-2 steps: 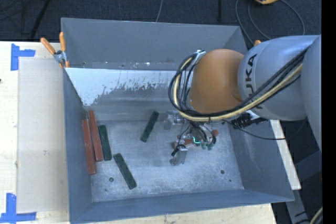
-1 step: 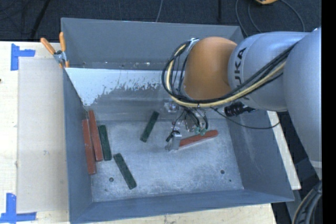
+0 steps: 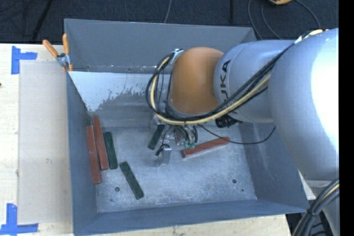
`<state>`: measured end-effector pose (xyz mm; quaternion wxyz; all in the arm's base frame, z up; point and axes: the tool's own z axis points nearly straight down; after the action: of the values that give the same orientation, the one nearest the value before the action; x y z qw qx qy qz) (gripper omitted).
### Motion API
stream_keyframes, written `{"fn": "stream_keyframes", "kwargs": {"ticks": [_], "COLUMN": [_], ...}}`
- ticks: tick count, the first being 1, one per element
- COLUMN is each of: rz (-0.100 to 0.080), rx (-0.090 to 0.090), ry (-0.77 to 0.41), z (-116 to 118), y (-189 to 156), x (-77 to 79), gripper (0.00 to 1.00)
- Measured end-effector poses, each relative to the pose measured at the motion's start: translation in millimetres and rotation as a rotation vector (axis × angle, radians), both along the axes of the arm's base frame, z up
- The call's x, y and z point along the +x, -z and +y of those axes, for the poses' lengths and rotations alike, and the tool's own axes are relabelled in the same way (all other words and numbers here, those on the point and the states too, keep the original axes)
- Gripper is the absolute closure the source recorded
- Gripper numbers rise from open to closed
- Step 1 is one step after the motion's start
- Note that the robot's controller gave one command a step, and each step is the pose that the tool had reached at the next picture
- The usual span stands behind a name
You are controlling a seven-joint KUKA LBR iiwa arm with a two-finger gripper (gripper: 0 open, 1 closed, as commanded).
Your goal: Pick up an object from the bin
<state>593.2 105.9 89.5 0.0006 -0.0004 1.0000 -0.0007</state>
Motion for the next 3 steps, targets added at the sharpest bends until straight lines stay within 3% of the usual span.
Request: {"fn": "stream_keyframes", "kwargs": {"ticks": [1, 2, 3], "rz": [-0.001, -0.001, -0.001], "rx": [0.002, 0.003, 0.003], "ry": [0.167, 0.167, 0.168], "z": [-38.2, -38.2, -38.2], "y": [19.0, 19.2, 19.2], "x": [24.8, 24.6, 24.6], "gripper": [1.0, 0.0, 0.0]}}
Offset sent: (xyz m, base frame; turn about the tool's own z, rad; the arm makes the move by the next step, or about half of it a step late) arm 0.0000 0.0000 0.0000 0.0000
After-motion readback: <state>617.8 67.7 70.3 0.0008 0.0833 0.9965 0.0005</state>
